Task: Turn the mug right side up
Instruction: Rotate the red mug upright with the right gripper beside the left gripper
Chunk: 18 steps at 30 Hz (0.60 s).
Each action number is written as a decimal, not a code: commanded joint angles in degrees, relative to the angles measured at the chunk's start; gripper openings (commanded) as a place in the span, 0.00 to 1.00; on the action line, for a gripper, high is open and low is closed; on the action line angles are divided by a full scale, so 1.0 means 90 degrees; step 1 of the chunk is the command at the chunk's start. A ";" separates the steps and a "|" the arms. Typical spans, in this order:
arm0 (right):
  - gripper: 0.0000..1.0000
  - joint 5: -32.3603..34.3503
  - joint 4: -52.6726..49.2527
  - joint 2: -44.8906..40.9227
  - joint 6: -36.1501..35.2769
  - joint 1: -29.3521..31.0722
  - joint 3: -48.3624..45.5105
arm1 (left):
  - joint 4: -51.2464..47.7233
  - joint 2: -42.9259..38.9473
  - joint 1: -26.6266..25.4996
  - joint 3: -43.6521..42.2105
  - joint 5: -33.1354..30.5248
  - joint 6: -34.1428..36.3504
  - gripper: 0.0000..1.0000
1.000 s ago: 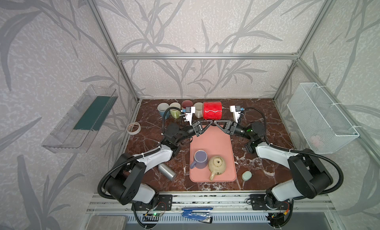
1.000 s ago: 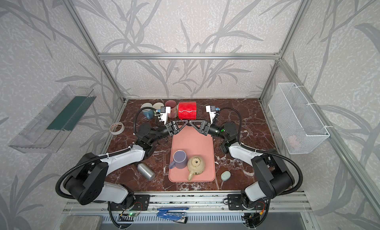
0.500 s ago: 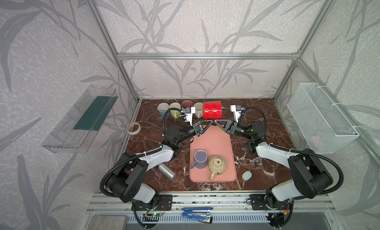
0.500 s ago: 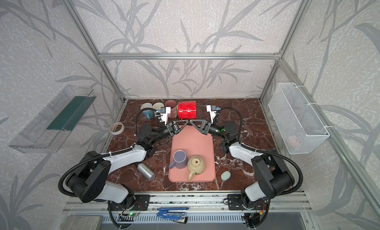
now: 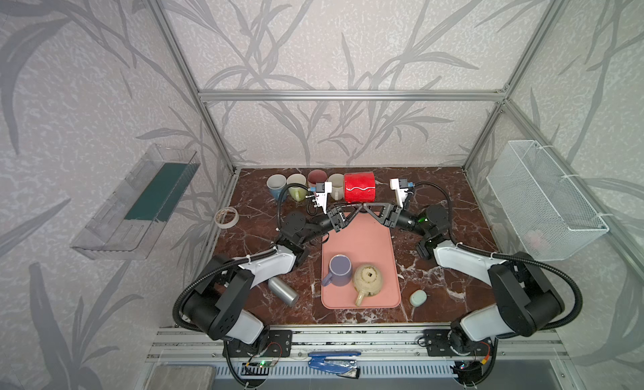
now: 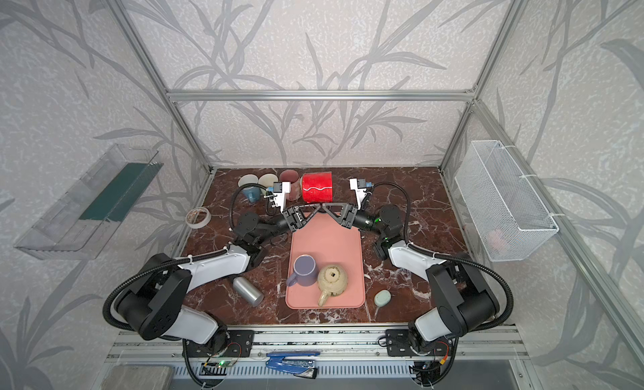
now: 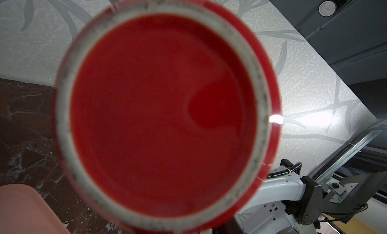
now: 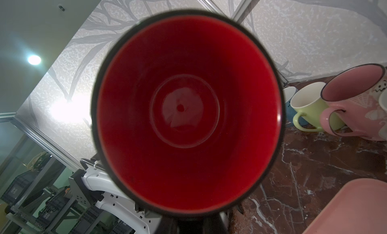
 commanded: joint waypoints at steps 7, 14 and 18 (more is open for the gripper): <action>0.00 0.0176 -0.0316 -0.0637 -0.0572 -0.0008 -0.0259 | 0.0266 0.0127 -0.0080 -0.0183 0.0104 0.0230 0.42; 0.00 0.0236 -0.0325 -0.0803 -0.0578 -0.0169 -0.0597 | -0.0076 -0.0006 0.0023 -0.0344 -0.0062 0.0389 0.77; 0.00 0.0236 -0.0325 -0.0870 -0.0592 -0.0232 -0.0765 | -0.0708 -0.0220 0.0042 -0.0364 -0.0165 0.0715 0.83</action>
